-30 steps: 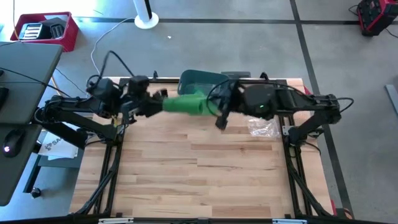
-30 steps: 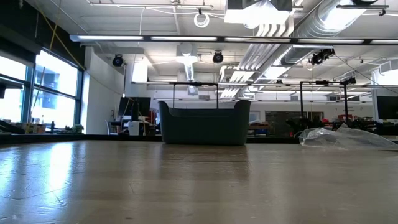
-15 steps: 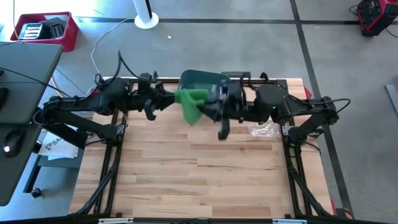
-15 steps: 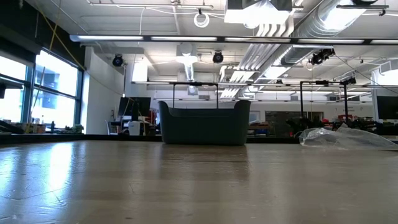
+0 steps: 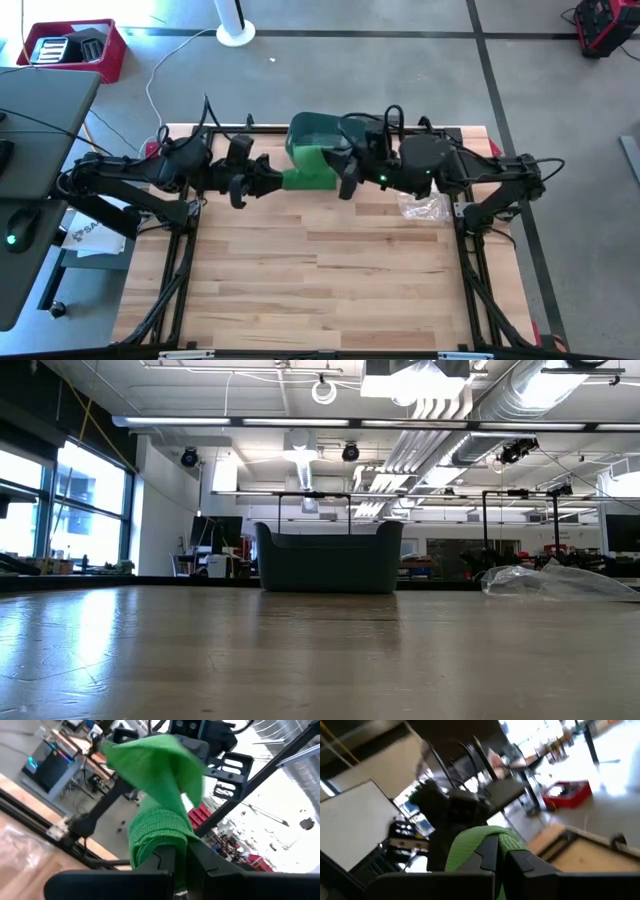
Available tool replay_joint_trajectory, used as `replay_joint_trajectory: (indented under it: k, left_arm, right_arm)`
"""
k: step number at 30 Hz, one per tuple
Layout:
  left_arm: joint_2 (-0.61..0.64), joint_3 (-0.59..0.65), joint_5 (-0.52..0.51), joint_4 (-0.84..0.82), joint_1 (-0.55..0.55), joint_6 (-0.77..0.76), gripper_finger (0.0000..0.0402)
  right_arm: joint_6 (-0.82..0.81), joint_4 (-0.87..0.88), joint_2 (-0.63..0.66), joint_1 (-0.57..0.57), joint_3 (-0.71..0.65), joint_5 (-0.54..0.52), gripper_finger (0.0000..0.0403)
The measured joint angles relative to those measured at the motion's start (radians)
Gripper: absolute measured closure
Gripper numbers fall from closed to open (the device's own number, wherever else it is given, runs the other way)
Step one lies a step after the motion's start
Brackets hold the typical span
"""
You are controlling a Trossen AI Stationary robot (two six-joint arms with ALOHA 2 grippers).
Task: Roll bandage
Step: Roll the green bandage
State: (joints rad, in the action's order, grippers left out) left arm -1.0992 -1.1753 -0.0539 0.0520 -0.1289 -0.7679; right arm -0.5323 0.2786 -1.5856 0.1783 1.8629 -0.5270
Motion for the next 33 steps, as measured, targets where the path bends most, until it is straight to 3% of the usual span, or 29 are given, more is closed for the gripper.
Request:
replay_joint_trajectory:
  k: [4, 11, 16, 18, 22, 26, 30, 33]
  left_arm:
    - [-0.001, 0.001, -0.009, -0.042, -0.019, -0.042, 0.0394]
    - [-0.005, 0.000, -0.098, -0.177, -0.017, 0.026, 0.0394]
    - [-0.009, 0.001, -0.048, -0.107, -0.020, 0.115, 0.0394]
    - [-0.008, 0.001, -0.056, -0.109, -0.022, 0.115, 0.0394]
    - [-0.007, 0.001, -0.095, -0.170, -0.022, 0.100, 0.0394]
    - [-0.009, 0.001, -0.112, -0.187, -0.023, 0.108, 0.0394]
    - [-0.010, 0.001, -0.023, -0.141, -0.042, 0.270, 0.0394]
    - [-0.006, 0.001, -0.025, -0.150, -0.052, 0.306, 0.0394]
  right_arm:
    - [-0.085, 0.091, 0.001, -0.002, 0.000, 0.023, 0.0385]
    - [-0.025, 0.034, 0.001, -0.006, 0.000, 0.224, 0.0295]
    - [-0.154, 0.119, 0.002, -0.018, 0.000, 0.093, 0.0285]
    - [-0.197, 0.155, 0.002, -0.027, 0.000, 0.087, 0.0284]
    - [-0.200, 0.176, 0.002, -0.047, 0.000, 0.210, 0.0268]
    - [-0.132, 0.126, 0.002, -0.077, 0.000, 0.404, 0.0242]
    - [-0.205, 0.190, 0.003, -0.110, 0.000, 0.389, 0.0232]
    - [-0.201, 0.205, 0.002, -0.140, 0.000, 0.525, 0.0232]
